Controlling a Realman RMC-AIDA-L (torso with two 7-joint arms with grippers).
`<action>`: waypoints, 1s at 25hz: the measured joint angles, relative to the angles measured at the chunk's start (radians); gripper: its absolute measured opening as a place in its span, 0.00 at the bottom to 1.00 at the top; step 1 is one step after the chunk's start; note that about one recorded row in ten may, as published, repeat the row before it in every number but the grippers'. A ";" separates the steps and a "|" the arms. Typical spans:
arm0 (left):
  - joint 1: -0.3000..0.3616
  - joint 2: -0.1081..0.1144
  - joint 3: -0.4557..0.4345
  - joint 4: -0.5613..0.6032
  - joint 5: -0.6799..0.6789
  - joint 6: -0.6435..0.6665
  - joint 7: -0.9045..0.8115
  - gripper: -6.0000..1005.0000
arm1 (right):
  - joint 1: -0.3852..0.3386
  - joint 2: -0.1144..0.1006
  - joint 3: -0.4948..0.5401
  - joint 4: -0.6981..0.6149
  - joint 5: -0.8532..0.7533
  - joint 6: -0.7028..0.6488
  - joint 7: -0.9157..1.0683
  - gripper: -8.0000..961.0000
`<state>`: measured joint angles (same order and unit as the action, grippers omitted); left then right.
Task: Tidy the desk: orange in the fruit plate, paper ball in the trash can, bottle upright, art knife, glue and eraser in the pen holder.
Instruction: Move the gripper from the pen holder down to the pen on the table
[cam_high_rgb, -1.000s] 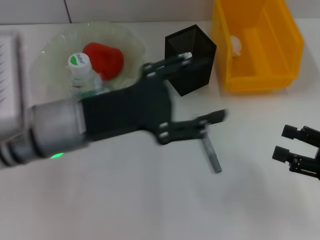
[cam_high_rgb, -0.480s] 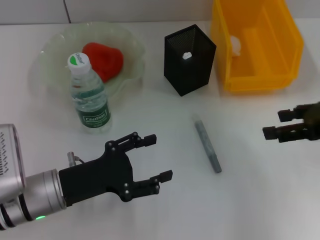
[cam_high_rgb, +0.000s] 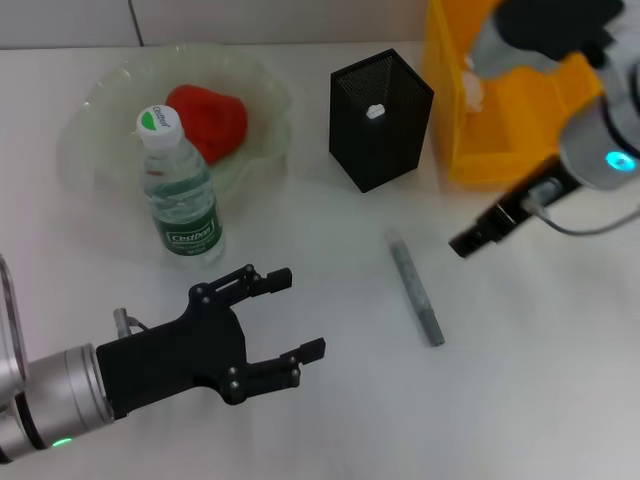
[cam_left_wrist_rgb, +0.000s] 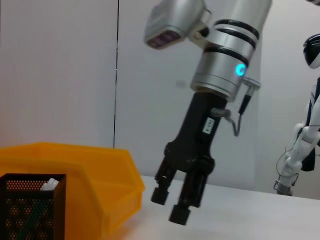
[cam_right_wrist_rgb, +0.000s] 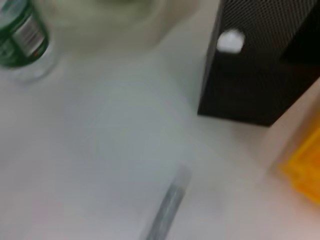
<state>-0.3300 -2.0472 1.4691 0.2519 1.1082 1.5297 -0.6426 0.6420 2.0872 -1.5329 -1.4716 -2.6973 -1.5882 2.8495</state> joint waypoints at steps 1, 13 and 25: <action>0.003 0.001 0.001 0.002 0.000 0.001 0.000 0.81 | 0.025 0.001 -0.004 0.020 -0.005 0.001 0.026 0.84; 0.039 0.017 0.005 0.014 0.000 0.015 -0.002 0.81 | 0.253 0.005 0.107 0.402 0.130 0.096 0.107 0.84; 0.037 0.014 0.010 0.014 0.001 0.007 -0.003 0.81 | 0.371 0.006 0.042 0.630 0.113 0.176 0.107 0.83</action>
<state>-0.2927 -2.0332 1.4788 0.2658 1.1088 1.5365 -0.6457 1.0134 2.0930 -1.4905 -0.8414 -2.5838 -1.4118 2.9562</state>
